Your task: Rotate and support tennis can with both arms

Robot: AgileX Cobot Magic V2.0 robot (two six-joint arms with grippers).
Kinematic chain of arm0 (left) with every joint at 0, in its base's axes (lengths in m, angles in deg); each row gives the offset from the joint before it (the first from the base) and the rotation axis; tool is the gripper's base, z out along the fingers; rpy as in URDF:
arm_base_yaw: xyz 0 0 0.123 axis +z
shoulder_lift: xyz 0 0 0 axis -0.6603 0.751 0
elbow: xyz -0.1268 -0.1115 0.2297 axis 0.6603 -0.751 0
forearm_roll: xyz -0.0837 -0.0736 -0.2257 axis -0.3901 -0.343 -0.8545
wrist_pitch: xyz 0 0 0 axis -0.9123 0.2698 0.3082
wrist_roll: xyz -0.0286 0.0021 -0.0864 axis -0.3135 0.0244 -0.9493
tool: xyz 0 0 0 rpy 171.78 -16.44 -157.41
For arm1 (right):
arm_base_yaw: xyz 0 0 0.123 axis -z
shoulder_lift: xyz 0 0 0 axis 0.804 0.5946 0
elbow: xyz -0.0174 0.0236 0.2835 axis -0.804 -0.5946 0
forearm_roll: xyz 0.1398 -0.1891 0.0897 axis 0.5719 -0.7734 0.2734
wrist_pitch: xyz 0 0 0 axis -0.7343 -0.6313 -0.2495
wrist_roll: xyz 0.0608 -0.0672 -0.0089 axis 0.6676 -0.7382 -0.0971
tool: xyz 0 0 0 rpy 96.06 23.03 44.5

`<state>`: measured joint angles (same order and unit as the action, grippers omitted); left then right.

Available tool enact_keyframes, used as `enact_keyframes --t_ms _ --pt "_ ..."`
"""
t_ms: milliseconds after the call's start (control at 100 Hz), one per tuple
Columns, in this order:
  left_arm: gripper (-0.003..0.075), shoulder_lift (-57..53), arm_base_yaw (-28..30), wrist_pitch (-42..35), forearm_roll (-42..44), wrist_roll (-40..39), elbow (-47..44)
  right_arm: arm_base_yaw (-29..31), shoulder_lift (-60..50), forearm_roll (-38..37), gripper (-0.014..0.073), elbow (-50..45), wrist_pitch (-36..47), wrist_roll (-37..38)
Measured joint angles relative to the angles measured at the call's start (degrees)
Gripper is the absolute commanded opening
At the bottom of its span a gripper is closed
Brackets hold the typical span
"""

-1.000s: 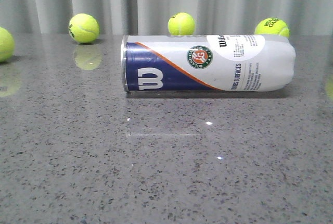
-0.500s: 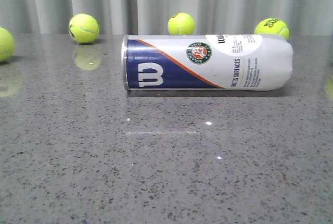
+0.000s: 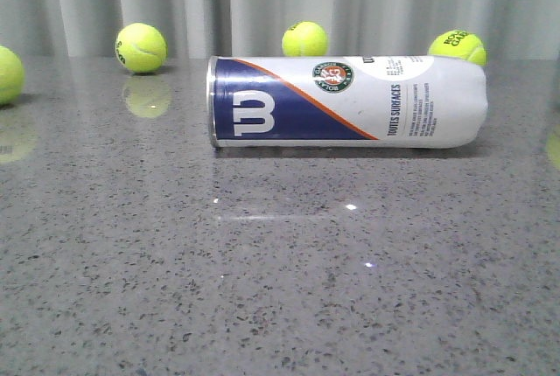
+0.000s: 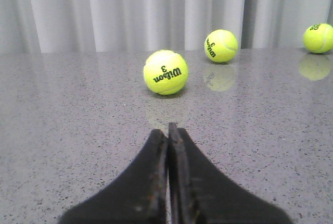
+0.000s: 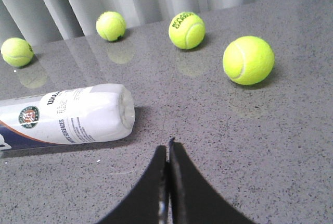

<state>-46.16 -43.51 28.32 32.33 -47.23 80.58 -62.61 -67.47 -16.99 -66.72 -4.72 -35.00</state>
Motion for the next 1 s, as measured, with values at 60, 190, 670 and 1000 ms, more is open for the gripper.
enact_keyframes --t_ms 60,190,670,1000 --pt "-0.0021 0.0 0.0 0.0 0.0 0.0 0.0 0.0 -0.44 0.0 -0.0066 -0.13 -0.01 0.0" --pt "-0.0021 0.0 0.0 0.0 0.0 0.0 0.0 0.0 -0.56 0.0 -0.0066 -0.23 0.12 0.0" --pt "-0.0021 5.76 0.0 13.36 0.0 0.0 13.45 0.0 -0.56 0.0 -0.0066 -0.21 0.12 0.0" --pt "-0.001 26.53 0.0 30.49 0.0 0.0 26.99 0.0 -0.56 0.0 -0.0066 -0.21 0.12 0.0"
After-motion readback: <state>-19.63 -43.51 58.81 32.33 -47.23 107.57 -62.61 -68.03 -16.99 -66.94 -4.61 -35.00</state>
